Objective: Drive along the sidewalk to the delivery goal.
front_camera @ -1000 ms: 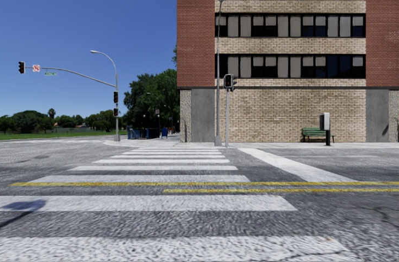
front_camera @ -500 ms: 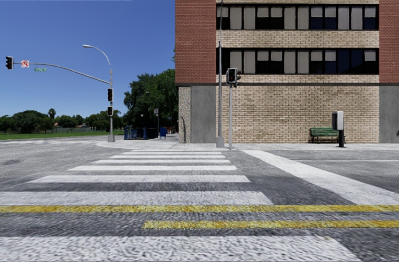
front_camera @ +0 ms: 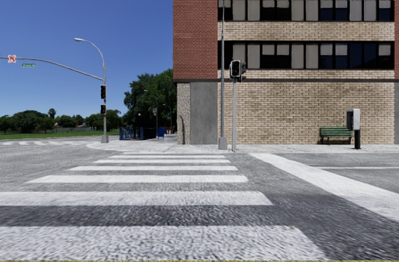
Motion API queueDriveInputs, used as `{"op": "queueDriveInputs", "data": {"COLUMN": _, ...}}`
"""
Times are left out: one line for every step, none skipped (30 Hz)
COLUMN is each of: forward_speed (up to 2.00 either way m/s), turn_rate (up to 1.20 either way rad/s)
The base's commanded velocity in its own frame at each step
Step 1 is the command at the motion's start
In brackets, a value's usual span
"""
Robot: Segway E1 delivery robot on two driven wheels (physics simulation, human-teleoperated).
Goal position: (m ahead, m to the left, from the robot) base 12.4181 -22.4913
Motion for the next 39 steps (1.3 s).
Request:
{"op": "queueDriveInputs", "data": {"forward_speed": 2.00, "turn_rate": 0.00}}
{"op": "queueDriveInputs", "data": {"forward_speed": 2.00, "turn_rate": 0.00}}
{"op": "queueDriveInputs", "data": {"forward_speed": 2.00, "turn_rate": 0.00}}
{"op": "queueDriveInputs", "data": {"forward_speed": 2.00, "turn_rate": 0.00}}
{"op": "queueDriveInputs", "data": {"forward_speed": 2.00, "turn_rate": 0.00}}
{"op": "queueDriveInputs", "data": {"forward_speed": 2.00, "turn_rate": 0.00}}
{"op": "queueDriveInputs", "data": {"forward_speed": 2.00, "turn_rate": 0.00}}
{"op": "queueDriveInputs", "data": {"forward_speed": 2.00, "turn_rate": 0.00}}
{"op": "queueDriveInputs", "data": {"forward_speed": 2.00, "turn_rate": 0.00}}
{"op": "queueDriveInputs", "data": {"forward_speed": 2.00, "turn_rate": 0.00}}
{"op": "queueDriveInputs", "data": {"forward_speed": 2.00, "turn_rate": 0.00}}
{"op": "queueDriveInputs", "data": {"forward_speed": 2.00, "turn_rate": 0.00}}
{"op": "queueDriveInputs", "data": {"forward_speed": 2.00, "turn_rate": 0.00}}
{"op": "queueDriveInputs", "data": {"forward_speed": 2.00, "turn_rate": 0.00}}
{"op": "queueDriveInputs", "data": {"forward_speed": 2.00, "turn_rate": 0.00}}
{"op": "queueDriveInputs", "data": {"forward_speed": 2.00, "turn_rate": 0.00}}
{"op": "queueDriveInputs", "data": {"forward_speed": 2.00, "turn_rate": 0.00}}
{"op": "queueDriveInputs", "data": {"forward_speed": 2.00, "turn_rate": 0.00}}
{"op": "queueDriveInputs", "data": {"forward_speed": 2.00, "turn_rate": 0.00}}
{"op": "queueDriveInputs", "data": {"forward_speed": 2.00, "turn_rate": 0.00}}
{"op": "queueDriveInputs", "data": {"forward_speed": 2.00, "turn_rate": 0.00}}
{"op": "queueDriveInputs", "data": {"forward_speed": 2.00, "turn_rate": 0.00}}
{"op": "queueDriveInputs", "data": {"forward_speed": 2.00, "turn_rate": 0.00}}
{"op": "queueDriveInputs", "data": {"forward_speed": 2.00, "turn_rate": 0.00}}
{"op": "queueDriveInputs", "data": {"forward_speed": 2.00, "turn_rate": 0.00}}
{"op": "queueDriveInputs", "data": {"forward_speed": 2.00, "turn_rate": 0.00}}
{"op": "queueDriveInputs", "data": {"forward_speed": 2.00, "turn_rate": 0.00}}
{"op": "queueDriveInputs", "data": {"forward_speed": 2.00, "turn_rate": 0.00}}
{"op": "queueDriveInputs", "data": {"forward_speed": 2.00, "turn_rate": 0.00}}
{"op": "queueDriveInputs", "data": {"forward_speed": 2.00, "turn_rate": 0.00}}
{"op": "queueDriveInputs", "data": {"forward_speed": 2.00, "turn_rate": 0.00}}
{"op": "queueDriveInputs", "data": {"forward_speed": 2.00, "turn_rate": 0.00}}
{"op": "queueDriveInputs", "data": {"forward_speed": 2.00, "turn_rate": 0.00}}
{"op": "queueDriveInputs", "data": {"forward_speed": 2.00, "turn_rate": 0.00}}
{"op": "queueDriveInputs", "data": {"forward_speed": 2.00, "turn_rate": 0.00}}
{"op": "queueDriveInputs", "data": {"forward_speed": 2.00, "turn_rate": 0.00}}
{"op": "queueDriveInputs", "data": {"forward_speed": 2.00, "turn_rate": 0.00}}
{"op": "queueDriveInputs", "data": {"forward_speed": 2.00, "turn_rate": 0.00}}
{"op": "queueDriveInputs", "data": {"forward_speed": 2.00, "turn_rate": 0.00}}
